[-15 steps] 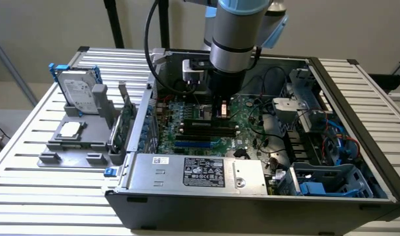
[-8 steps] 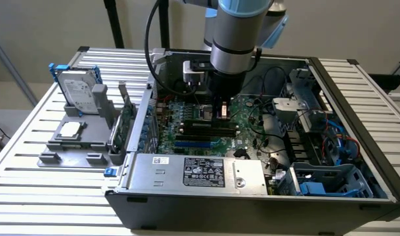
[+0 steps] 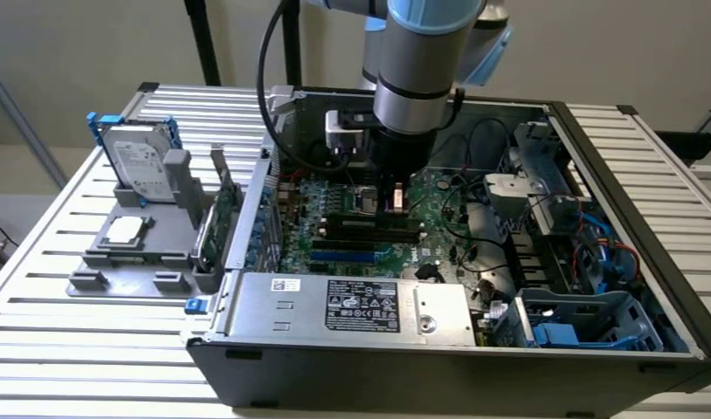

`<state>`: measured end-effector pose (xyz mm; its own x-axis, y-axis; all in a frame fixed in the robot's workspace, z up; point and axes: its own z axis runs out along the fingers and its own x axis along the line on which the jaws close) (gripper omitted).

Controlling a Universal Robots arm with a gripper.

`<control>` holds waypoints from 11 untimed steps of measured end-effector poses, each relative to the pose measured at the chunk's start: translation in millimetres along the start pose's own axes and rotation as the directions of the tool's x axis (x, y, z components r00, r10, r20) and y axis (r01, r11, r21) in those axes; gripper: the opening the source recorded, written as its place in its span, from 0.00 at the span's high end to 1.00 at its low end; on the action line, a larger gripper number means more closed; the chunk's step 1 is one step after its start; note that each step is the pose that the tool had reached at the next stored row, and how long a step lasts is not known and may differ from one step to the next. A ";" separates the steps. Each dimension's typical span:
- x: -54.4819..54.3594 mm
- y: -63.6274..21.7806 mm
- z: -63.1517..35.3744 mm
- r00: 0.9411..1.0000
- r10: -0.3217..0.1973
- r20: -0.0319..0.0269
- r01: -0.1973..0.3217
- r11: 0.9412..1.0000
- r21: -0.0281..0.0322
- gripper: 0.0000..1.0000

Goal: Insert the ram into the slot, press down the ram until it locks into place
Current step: 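Insert the ram into the slot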

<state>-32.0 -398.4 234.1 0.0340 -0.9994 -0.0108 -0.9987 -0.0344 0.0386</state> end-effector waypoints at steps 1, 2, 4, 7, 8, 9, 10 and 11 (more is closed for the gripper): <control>0.0 0.0 0.6 1.000 0.000 0.000 0.000 1.000 0.000 0.86; 0.0 0.0 1.1 1.000 0.000 -0.001 0.000 1.000 0.000 0.86; 0.1 0.0 1.2 1.000 0.000 -0.002 0.000 1.000 0.000 0.86; 0.0 0.0 1.6 1.000 0.000 -0.004 0.000 1.000 0.000 0.86; 0.0 0.0 1.7 1.000 0.000 -0.005 0.000 1.000 0.000 0.86; 0.0 0.0 1.7 1.000 0.000 -0.006 0.000 1.000 0.000 0.86; 0.0 0.0 1.9 1.000 0.000 -0.007 0.000 1.000 0.000 0.86; 0.0 0.0 2.0 1.000 0.000 -0.008 0.000 1.000 0.000 0.86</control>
<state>-32.1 -398.4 232.1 0.0338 -0.9994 -0.0025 -0.9987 -0.0339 0.0385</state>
